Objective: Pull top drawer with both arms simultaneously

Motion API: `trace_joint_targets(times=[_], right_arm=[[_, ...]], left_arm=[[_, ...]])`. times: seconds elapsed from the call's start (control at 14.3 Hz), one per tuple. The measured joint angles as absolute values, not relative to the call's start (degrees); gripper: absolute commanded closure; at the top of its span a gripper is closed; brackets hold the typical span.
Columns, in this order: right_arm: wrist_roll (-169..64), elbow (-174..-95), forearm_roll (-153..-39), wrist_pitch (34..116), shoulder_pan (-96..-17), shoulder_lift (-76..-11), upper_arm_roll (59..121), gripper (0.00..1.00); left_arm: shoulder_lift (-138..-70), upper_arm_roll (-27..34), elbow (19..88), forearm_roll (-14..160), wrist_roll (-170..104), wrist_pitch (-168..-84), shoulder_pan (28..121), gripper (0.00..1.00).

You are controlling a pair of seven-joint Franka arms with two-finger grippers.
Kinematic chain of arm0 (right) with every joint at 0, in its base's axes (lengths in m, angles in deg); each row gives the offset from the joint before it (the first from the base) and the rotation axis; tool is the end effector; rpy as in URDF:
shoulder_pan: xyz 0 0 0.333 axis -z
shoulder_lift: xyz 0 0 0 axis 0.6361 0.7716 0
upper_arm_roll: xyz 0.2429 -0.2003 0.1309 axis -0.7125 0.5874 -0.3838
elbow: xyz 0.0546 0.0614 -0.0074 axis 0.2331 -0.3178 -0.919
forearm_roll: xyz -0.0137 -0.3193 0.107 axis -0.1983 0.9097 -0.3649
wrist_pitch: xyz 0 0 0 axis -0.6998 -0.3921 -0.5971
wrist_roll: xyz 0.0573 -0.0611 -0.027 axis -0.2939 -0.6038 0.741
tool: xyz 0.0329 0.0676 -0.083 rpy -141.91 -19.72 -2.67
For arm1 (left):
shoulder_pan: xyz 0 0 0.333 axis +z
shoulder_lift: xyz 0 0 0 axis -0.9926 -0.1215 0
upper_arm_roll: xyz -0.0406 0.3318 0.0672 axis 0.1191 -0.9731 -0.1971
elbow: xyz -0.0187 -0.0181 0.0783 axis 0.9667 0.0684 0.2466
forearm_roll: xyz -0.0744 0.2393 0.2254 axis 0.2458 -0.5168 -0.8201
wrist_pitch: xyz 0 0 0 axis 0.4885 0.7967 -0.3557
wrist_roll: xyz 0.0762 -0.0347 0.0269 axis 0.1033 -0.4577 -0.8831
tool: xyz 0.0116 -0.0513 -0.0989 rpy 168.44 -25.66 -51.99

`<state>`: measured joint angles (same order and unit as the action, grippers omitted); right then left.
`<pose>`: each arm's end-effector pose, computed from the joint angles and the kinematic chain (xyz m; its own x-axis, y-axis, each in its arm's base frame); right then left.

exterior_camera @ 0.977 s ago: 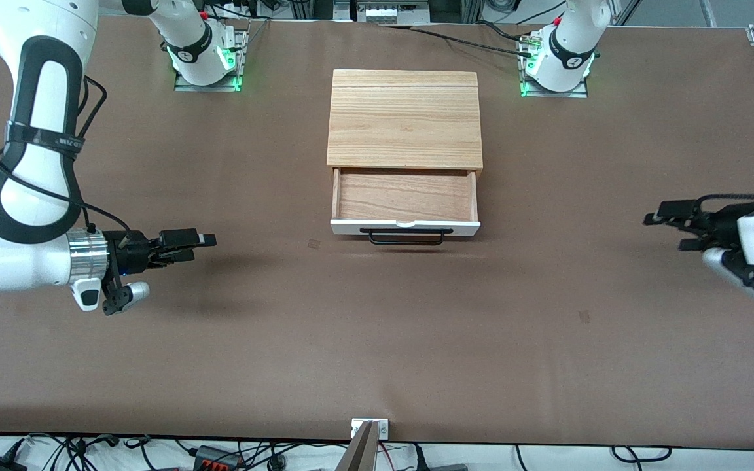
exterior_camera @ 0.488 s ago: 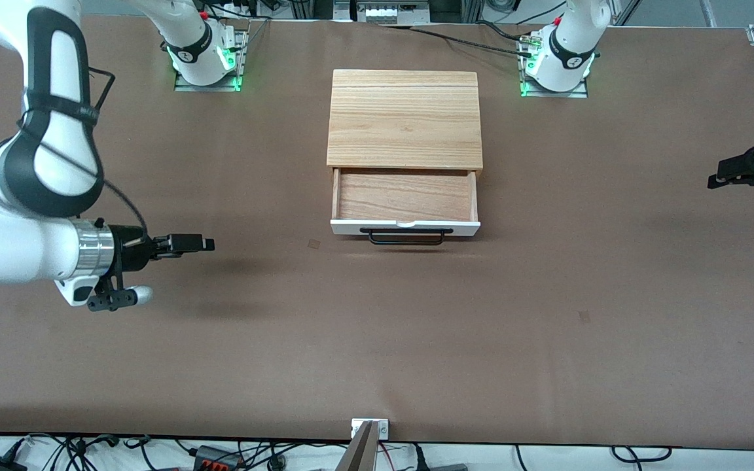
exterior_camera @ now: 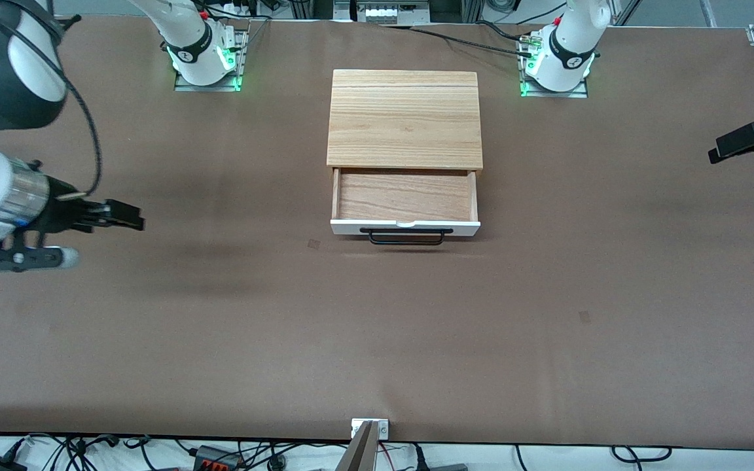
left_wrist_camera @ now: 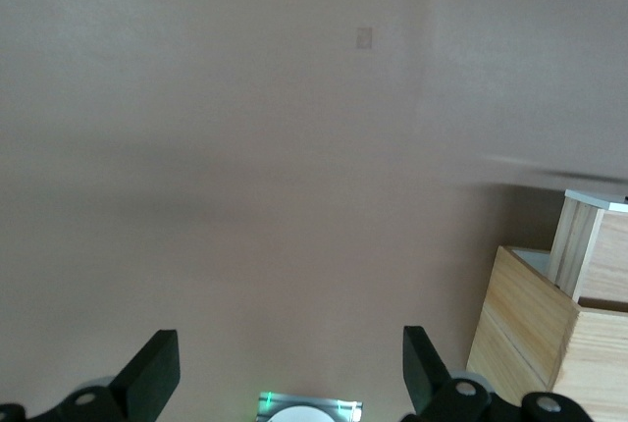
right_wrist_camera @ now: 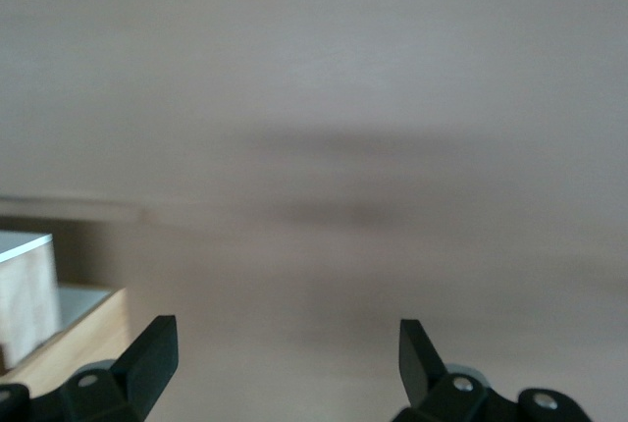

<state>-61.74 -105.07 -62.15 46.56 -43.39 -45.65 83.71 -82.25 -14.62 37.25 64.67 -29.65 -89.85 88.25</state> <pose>0.6085 0.0532 0.5745 0.9966 0.0065 -0.0826 0.0026 -0.9988 -0.0480 0.4982 0.0445 0.6466 0.9832 0.1411 -0.1162 0.1428 -0.9897 0.0063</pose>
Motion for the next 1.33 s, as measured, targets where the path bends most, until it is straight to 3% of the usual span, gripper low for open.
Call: trace_joint_targets(times=[0.28, 0.84, 1.33], right_arm=[[-61.64, -106.94, -59.79, 46.63, -37.78, -48.47, 83.64, 0.00], [-59.12, -111.52, -59.30, 46.89, -35.11, -53.61, 83.61, 0.00], [-57.39, -129.32, -57.55, 54.81, -35.11, -64.55, 83.43, 0.00]], left_arm=[[-75.48, -13.86, 47.16, 64.81, -29.79, -94.93, 88.15, 0.00], [-74.93, -11.45, 48.67, 64.84, -30.62, -95.04, 87.65, 0.00], [-75.33, -11.45, 48.66, 64.84, -30.66, -95.10, 87.65, 0.00]])
